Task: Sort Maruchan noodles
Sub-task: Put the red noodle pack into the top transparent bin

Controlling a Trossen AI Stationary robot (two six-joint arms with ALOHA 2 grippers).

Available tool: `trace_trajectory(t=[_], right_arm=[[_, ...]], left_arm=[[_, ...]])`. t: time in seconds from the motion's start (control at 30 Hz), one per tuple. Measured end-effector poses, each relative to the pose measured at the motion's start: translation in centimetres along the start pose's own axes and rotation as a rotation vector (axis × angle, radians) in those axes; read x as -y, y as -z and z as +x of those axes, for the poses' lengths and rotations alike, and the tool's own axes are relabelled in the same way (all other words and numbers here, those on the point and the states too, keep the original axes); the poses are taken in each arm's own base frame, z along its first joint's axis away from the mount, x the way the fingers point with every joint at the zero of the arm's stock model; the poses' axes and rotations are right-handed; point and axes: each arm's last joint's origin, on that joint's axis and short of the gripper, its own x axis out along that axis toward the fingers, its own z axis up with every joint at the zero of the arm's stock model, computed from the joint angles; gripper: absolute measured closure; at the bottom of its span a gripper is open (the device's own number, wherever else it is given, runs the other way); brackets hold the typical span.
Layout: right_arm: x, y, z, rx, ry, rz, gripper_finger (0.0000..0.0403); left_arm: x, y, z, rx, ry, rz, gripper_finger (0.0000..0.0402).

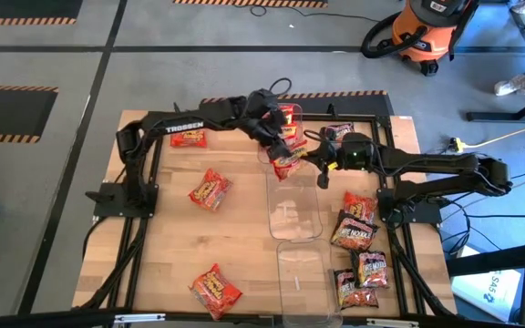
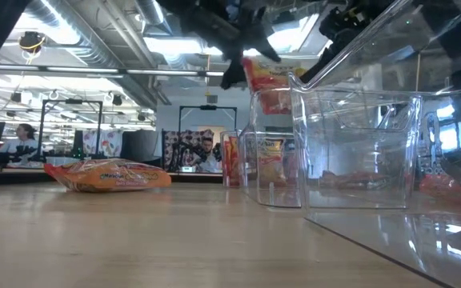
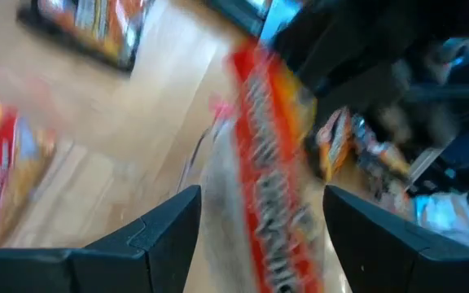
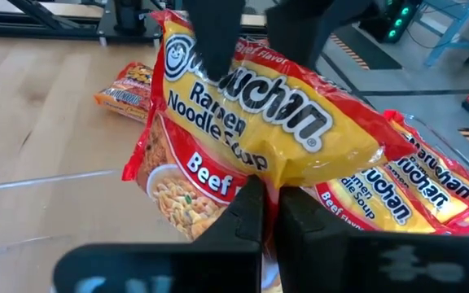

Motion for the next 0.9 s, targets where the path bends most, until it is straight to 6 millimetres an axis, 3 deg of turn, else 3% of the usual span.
trace_trajectory(t=[0.23, 0.43, 0.9], right_arm=[[0.0, -0.1, 0.0, 0.009, 0.001, 0.004, 0.0403], [0.0, -0.2, 0.0, 0.017, 0.003, 0.005, 0.0403], [0.1, -0.4, 0.0, 0.042, 0.015, 0.068, 0.0388]], left_arm=[[-0.1, 0.2, 1.7, -0.011, 0.022, 0.029, 0.0151], [0.0, 0.4, 1.8, -0.027, 0.026, 0.05, 0.0165], [0.0, 0.5, 1.8, -0.024, 0.014, 0.127, 0.0304]])
